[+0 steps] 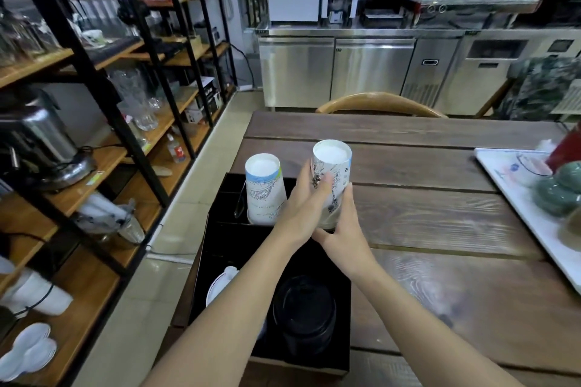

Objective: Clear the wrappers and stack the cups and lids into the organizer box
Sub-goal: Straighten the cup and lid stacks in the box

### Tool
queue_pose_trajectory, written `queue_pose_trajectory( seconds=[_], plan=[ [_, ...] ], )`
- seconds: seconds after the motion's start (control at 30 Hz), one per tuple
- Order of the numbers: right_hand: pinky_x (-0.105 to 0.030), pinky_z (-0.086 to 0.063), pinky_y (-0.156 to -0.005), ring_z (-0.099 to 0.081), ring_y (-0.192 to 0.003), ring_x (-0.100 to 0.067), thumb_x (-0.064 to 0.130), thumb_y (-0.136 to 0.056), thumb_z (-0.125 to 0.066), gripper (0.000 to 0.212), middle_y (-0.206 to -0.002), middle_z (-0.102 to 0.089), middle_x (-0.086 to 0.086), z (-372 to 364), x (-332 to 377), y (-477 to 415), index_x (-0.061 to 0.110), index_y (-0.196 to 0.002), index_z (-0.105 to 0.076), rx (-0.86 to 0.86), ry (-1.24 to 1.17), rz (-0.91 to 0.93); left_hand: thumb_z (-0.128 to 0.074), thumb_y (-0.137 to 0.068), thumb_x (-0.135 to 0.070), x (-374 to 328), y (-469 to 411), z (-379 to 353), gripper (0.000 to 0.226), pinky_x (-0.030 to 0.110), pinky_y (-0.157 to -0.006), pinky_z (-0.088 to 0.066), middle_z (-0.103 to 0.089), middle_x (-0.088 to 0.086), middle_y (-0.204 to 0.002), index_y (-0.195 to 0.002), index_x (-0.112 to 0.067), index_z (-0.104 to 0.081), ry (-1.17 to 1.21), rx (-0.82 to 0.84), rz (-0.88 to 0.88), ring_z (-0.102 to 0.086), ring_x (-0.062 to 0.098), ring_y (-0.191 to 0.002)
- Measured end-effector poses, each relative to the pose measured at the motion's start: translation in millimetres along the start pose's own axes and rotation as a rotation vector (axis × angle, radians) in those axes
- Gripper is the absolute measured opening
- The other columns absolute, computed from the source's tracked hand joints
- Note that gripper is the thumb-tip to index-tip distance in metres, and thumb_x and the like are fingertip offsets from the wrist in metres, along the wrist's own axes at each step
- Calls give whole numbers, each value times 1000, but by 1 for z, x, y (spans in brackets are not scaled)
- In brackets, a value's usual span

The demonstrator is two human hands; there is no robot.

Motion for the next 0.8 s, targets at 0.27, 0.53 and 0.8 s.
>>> queue_pose_trajectory(
  seconds=[0.27, 0.53, 0.8],
  plan=[
    [-43, -34, -111, -37, -133, -22, 14, -71, -64, 81, -142, -41, -9, -4, -4, -1, 10, -142, -26, -194, 114, -40, -53, -84, -47, 10, 8, 6, 42, 34, -101, -45, -68, -5, -114, -115, -20, -60, -53, -125, -5, -61, 10, -110],
    [-14, -26, -108, -35, -122, 6, 9, -86, -51, 54, -134, -44, 8, -28, 20, 24, 11, -138, -38, 67, 172, 204, -50, -92, -17, 15, 17, 65, 12, 25, -79, -45, -62, -6, -88, -86, -22, -59, 29, -783, -177, -56, 12, -87],
    [-30, -31, -115, -37, -135, 1, 33, -71, -68, 88, -147, -39, 9, -63, 30, -5, 28, -144, -20, 320, -13, -23, -25, -98, -45, 28, -11, 95, 53, 20, -96, -28, -42, -4, -148, -140, -17, -42, 189, -407, 156, -38, 5, -128]
  ],
)
Point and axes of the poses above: each hand's wrist, its own y-axis away from the middle knuckle, its own z-axis out of the back of the hand, x = y × z, the point moved 1 cm from there along -y, towards the middle knuckle
